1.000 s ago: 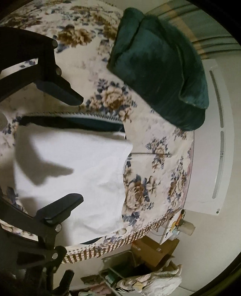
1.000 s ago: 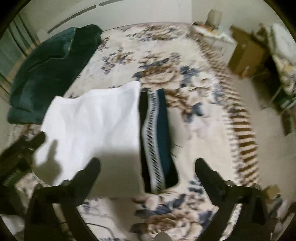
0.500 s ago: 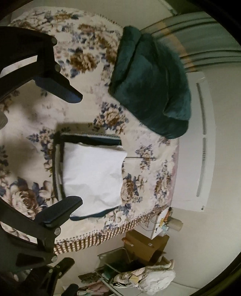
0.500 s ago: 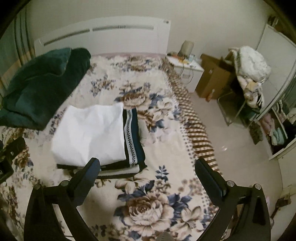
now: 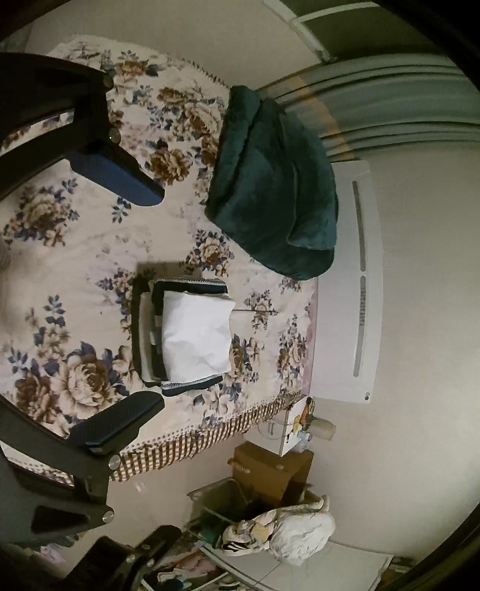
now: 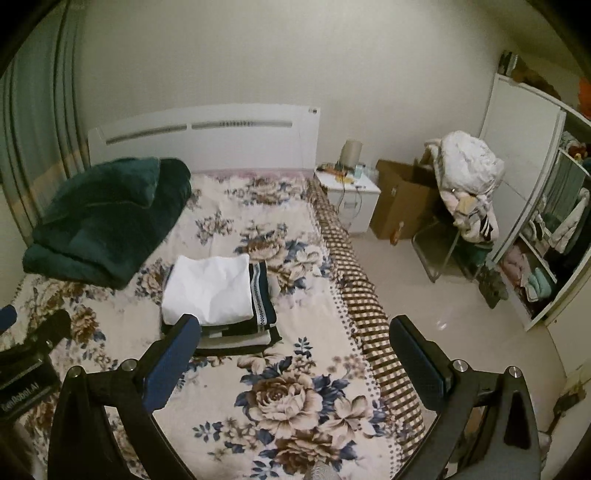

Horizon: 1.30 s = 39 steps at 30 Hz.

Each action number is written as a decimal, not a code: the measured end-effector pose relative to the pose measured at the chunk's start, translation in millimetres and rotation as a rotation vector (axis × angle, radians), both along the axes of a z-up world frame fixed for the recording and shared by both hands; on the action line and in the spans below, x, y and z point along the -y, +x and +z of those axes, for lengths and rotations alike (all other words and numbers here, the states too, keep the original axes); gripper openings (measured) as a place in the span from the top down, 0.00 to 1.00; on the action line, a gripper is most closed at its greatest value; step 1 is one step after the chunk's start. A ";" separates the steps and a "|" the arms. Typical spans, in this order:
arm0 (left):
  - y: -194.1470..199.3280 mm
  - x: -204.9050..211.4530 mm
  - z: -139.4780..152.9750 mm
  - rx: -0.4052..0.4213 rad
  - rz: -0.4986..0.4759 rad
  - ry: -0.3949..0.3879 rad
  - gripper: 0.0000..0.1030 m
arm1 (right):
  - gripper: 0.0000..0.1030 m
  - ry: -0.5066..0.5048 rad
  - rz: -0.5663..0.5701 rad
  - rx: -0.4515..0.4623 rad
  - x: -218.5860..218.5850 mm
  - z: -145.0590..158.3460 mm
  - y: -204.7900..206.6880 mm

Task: Fold small clothes

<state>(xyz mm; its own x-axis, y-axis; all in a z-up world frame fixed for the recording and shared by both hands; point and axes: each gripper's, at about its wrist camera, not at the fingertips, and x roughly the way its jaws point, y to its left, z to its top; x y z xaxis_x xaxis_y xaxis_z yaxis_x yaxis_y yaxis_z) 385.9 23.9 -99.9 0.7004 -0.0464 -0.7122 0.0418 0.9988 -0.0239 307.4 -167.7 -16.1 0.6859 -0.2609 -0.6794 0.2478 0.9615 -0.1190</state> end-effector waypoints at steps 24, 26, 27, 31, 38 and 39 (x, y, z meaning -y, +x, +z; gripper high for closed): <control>-95.6 -7.4 59.1 0.075 0.000 -0.002 0.00 | 0.00 0.033 0.069 0.086 -17.6 93.4 -122.0; -96.4 -7.1 58.9 0.078 0.002 -0.001 0.00 | 0.00 0.034 0.075 0.083 -17.3 95.0 -122.9; -96.9 -6.7 58.9 0.079 0.001 0.000 0.00 | 0.00 0.034 0.078 0.081 -16.8 95.1 -121.6; -101.8 -7.8 62.4 0.078 0.007 0.013 0.00 | 0.00 0.041 0.085 0.077 -13.7 94.5 -118.4; -109.7 -13.4 73.5 0.086 0.019 0.010 0.00 | 0.00 0.047 0.086 0.075 -13.0 93.3 -119.8; -108.6 -13.8 74.3 0.088 0.019 0.010 0.00 | 0.00 0.049 0.087 0.076 -12.6 92.6 -118.1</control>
<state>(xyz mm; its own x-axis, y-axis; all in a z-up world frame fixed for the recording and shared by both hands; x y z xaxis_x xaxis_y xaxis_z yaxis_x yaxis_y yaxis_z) 277.3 37.7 -25.6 0.7607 -0.0262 -0.6486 0.0247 0.9996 -0.0114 189.2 -155.1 76.5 0.7544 -0.1661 -0.6351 0.1696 0.9839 -0.0559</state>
